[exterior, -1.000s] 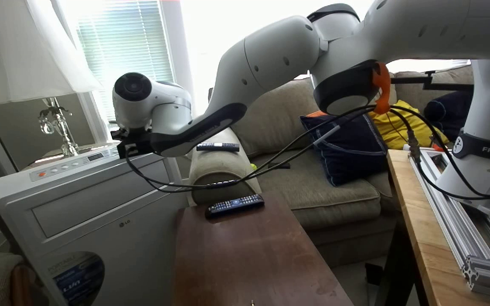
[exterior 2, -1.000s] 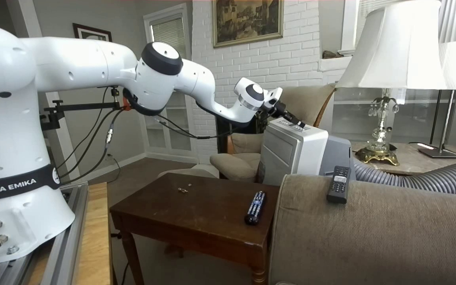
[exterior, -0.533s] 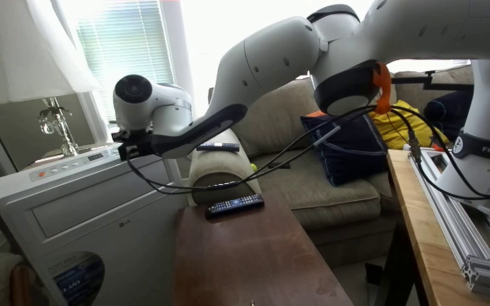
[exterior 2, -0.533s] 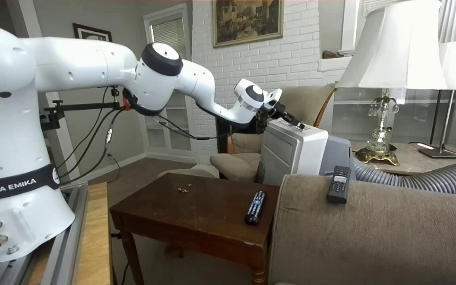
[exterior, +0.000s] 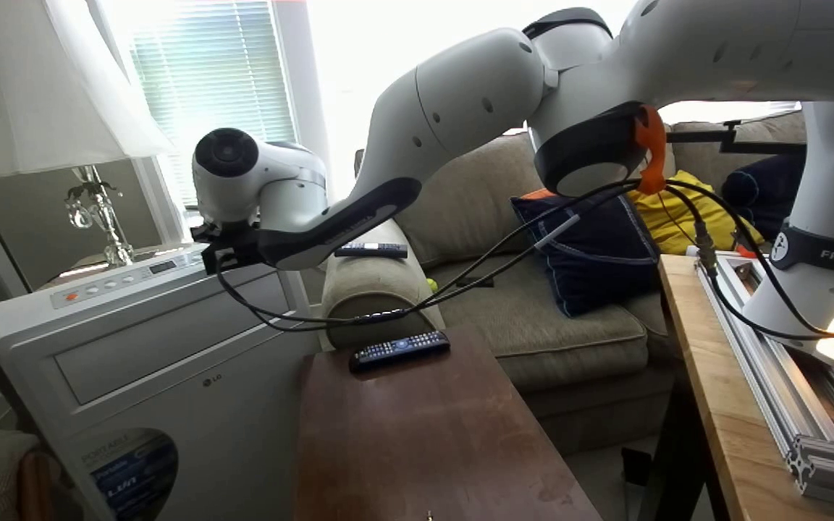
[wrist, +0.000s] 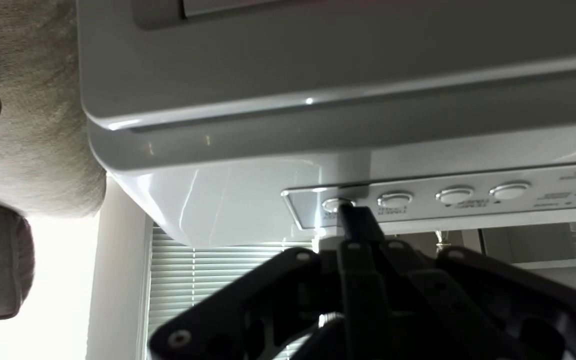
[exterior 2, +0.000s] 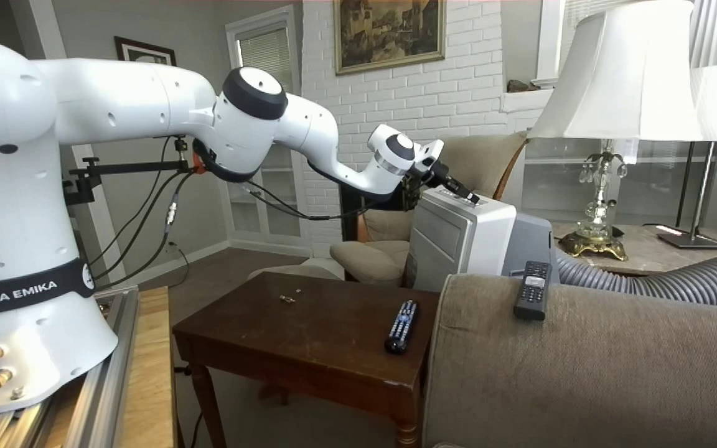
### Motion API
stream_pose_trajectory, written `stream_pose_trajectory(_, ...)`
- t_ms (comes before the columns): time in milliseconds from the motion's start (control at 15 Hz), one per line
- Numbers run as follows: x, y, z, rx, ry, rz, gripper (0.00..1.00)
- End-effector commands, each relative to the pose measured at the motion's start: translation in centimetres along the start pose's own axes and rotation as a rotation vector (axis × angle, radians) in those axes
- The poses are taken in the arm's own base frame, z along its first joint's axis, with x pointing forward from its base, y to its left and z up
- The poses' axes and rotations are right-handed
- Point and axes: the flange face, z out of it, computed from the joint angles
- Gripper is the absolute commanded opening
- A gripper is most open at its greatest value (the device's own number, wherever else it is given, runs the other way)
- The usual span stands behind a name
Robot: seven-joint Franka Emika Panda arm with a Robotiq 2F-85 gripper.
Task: Press the button on the far right side of the air conditioner.
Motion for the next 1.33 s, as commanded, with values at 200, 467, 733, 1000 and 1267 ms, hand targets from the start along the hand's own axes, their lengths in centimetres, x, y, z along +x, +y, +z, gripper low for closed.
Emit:
stream_pose_trajectory(200,-2.2,1.1,1.2,-0.133,-0.101,-0.002,0.00)
stream_pose_trajectory(467,-2.4,0.9,1.1,-0.163,-0.109,0.007,0.00)
stream_pose_trajectory(733,0.8,0.0,-0.4,-0.080,-0.076,0.091,0.00)
stream_pose_trajectory(1000,2.6,-0.3,-1.1,-0.037,-0.055,0.156,0.00)
stream_pose_trajectory(1267,3.1,-0.2,-1.1,-0.018,-0.035,0.171,0.00)
